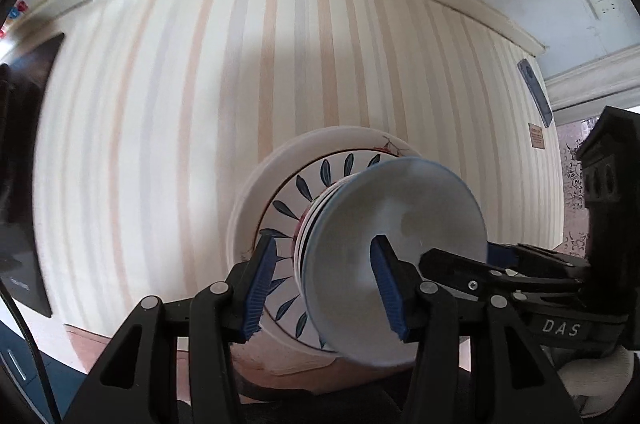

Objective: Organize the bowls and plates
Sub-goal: 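Lower the bowl stack onto the blue-striped plate with both grippers, then open both grippers and pull back from the stacked dishes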

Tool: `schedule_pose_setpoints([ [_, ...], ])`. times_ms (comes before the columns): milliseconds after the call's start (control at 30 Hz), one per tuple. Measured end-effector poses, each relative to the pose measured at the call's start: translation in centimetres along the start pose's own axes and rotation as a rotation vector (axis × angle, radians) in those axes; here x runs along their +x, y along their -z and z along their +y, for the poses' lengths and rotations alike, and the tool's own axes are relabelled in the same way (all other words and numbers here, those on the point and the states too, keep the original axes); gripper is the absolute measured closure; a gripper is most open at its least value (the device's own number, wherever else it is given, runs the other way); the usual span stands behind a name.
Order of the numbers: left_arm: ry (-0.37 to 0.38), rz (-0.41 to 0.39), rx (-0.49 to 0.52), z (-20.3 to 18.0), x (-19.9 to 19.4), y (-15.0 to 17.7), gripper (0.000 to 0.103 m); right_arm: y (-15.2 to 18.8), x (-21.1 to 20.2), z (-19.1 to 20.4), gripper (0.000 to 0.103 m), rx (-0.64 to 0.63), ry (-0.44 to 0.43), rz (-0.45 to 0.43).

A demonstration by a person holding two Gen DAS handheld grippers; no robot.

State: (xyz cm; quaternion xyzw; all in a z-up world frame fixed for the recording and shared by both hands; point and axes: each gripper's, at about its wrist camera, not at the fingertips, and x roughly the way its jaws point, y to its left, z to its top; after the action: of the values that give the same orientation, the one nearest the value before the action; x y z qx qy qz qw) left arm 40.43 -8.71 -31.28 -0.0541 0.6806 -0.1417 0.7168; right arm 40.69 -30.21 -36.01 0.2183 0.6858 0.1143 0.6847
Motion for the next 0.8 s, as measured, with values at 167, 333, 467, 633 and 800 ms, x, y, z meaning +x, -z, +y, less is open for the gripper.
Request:
schedule_pose_setpoints([
  [167,-0.022,-0.056,0.022,0.2,-2.0,1.2,0.045,2.0,-3.1,1.2,0.016,-0.027,0.054,-0.083],
  [333,-0.063,-0.146,0.027,0.3,-3.9,2.2,0.019,4.3,-6.1,2.4,0.009,-0.055,0.129,-0.187],
  [467,-0.094,-0.217,0.032,0.3,-5.6,3.3,0.004,6.2,-8.0,3.3,0.005,-0.07,0.188,-0.256],
  [633,-0.11,-0.299,0.016,0.0,-7.4,4.6,0.004,8.4,-10.4,4.5,0.004,-0.095,0.239,-0.335],
  [800,-0.112,-0.409,0.017,-0.5,-10.2,6.6,0.004,11.0,-13.3,5.7,0.004,-0.127,0.257,-0.422],
])
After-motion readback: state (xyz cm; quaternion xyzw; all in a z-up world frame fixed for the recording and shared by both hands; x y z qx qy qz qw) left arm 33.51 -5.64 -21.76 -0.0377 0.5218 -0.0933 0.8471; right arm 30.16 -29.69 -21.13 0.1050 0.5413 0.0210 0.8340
